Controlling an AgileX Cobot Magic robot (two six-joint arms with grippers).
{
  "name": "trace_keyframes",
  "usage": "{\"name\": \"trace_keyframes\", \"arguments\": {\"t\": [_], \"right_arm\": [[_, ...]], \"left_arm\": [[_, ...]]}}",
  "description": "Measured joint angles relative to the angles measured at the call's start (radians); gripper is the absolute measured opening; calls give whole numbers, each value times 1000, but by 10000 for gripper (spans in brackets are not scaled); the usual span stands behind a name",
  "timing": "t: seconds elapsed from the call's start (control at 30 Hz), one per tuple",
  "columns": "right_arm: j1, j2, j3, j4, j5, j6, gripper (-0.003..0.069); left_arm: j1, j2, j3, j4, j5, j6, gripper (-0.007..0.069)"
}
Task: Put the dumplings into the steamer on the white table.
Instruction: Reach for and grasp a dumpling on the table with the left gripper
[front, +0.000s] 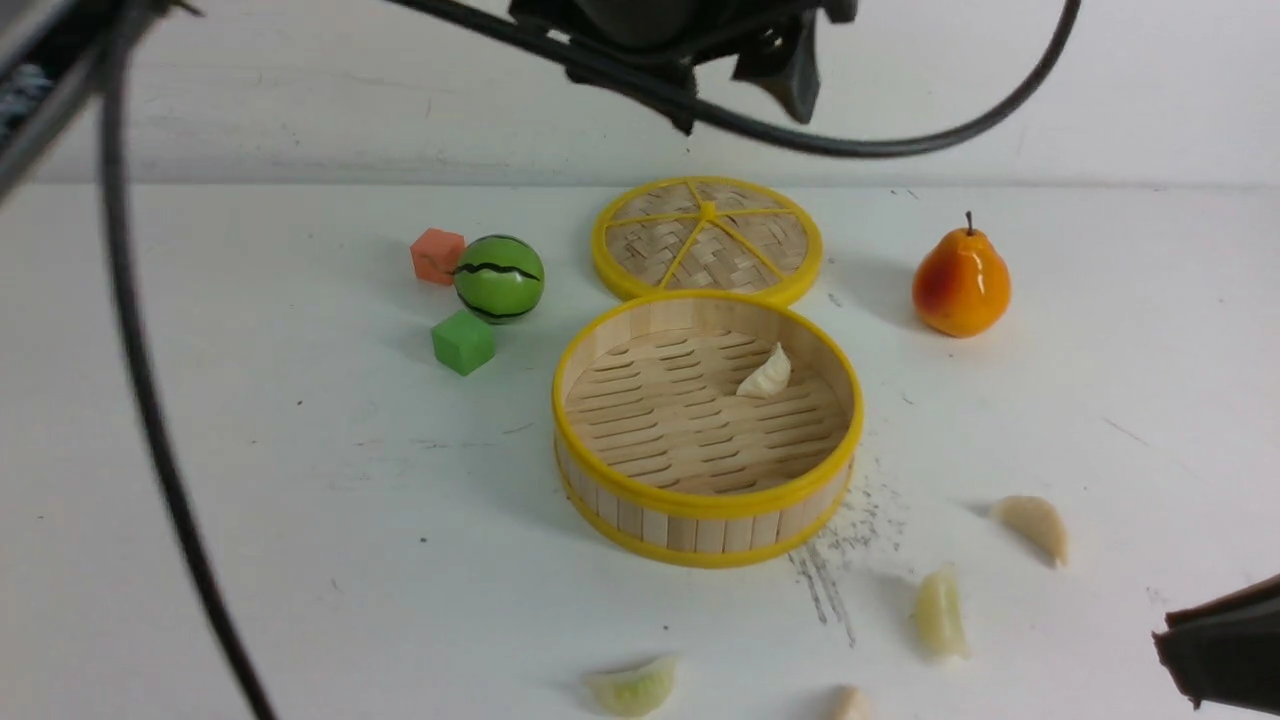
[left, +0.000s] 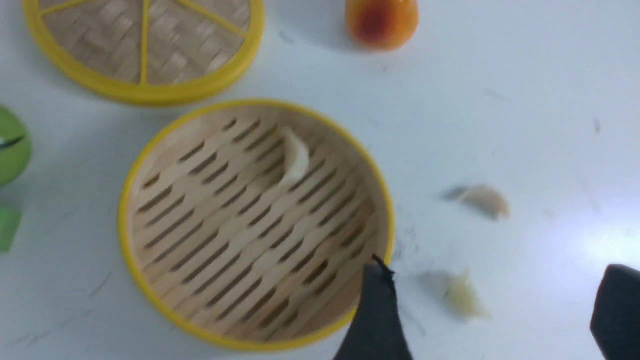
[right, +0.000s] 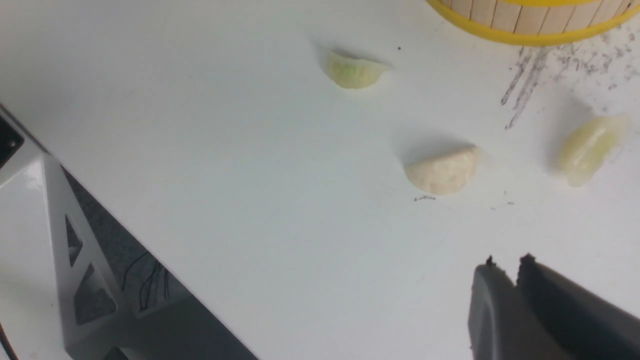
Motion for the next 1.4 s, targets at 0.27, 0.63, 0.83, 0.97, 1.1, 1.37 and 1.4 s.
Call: {"name": "trace_keyframes", "arguments": {"t": [0.27,0.63,0.83,0.97,1.1,1.37,1.4], "right_arm": [[0,-70,0,-40,11,55,76],[0,-103,0,-45,-8,57,84],[0,-103,0,-48,-14,57,90],[0,-103,0,-58,-15,57,94],[0,-103,0,-64,-16,57,94],[0,-103,0,-74,-16,57,97],[0,-103,0,-74,-16,57,97]], "left_arm": [[0,-246,587,17,0,174,527],[0,-182,836,-109,-97,595,527],[0,-78,837,-178,-161,785,527],[0,-11,837,-209,-173,836,527],[0,48,837,-213,-204,846,527],[0,154,835,-213,-272,847,428],[0,155,834,-211,-273,846,384]]}}
